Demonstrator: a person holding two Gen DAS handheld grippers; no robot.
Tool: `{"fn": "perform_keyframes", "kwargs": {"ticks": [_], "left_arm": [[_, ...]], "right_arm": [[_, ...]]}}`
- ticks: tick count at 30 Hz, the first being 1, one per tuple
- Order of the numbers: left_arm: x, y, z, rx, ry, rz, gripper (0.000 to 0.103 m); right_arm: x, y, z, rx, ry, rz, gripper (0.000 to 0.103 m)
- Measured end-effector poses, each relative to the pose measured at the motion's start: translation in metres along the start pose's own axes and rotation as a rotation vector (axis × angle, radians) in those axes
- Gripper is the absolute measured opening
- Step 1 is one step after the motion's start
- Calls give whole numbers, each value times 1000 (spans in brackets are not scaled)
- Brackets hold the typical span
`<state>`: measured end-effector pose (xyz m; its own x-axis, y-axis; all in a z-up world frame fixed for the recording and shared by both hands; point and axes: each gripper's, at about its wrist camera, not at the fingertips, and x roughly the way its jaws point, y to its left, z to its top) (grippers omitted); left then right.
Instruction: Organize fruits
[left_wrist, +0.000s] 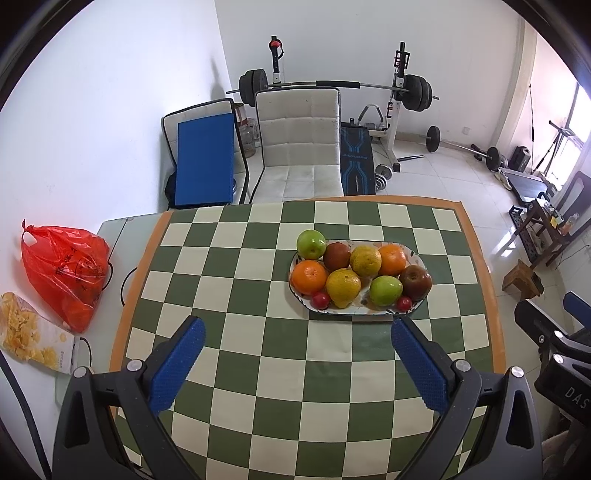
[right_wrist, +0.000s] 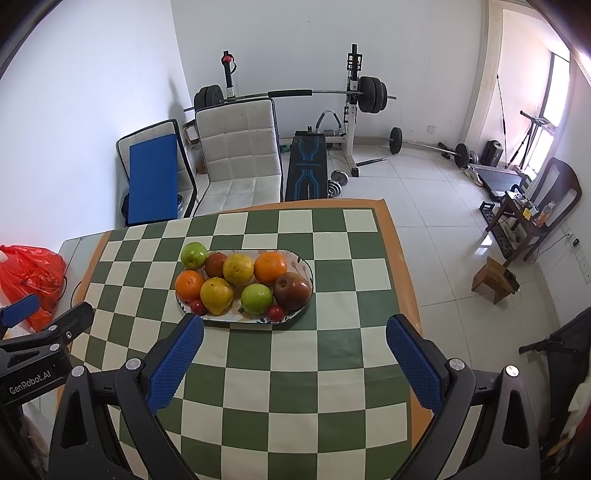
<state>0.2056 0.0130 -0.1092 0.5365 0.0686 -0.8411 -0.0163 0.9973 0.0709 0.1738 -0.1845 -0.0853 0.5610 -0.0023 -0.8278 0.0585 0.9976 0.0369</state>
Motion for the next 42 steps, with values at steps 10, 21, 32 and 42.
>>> {"fn": "perform_keyframes", "kwargs": {"ticks": [10,21,32,42], "left_arm": [[-3,-3,1,0,-2,-2,103],[-5,-5,2,1,-10,-3,103],[-7,-7,4,1,-18,-3,103],[-10,-7,4,-6,-24,-7,103]], "right_arm": [[-6,-2,-1,-3,-2,0,101],[-12,-3,0,0,-7,1,101],[-17,-1,5,-10,-23,4,101],[-18,-3,5,-5,-28,7,101]]}}
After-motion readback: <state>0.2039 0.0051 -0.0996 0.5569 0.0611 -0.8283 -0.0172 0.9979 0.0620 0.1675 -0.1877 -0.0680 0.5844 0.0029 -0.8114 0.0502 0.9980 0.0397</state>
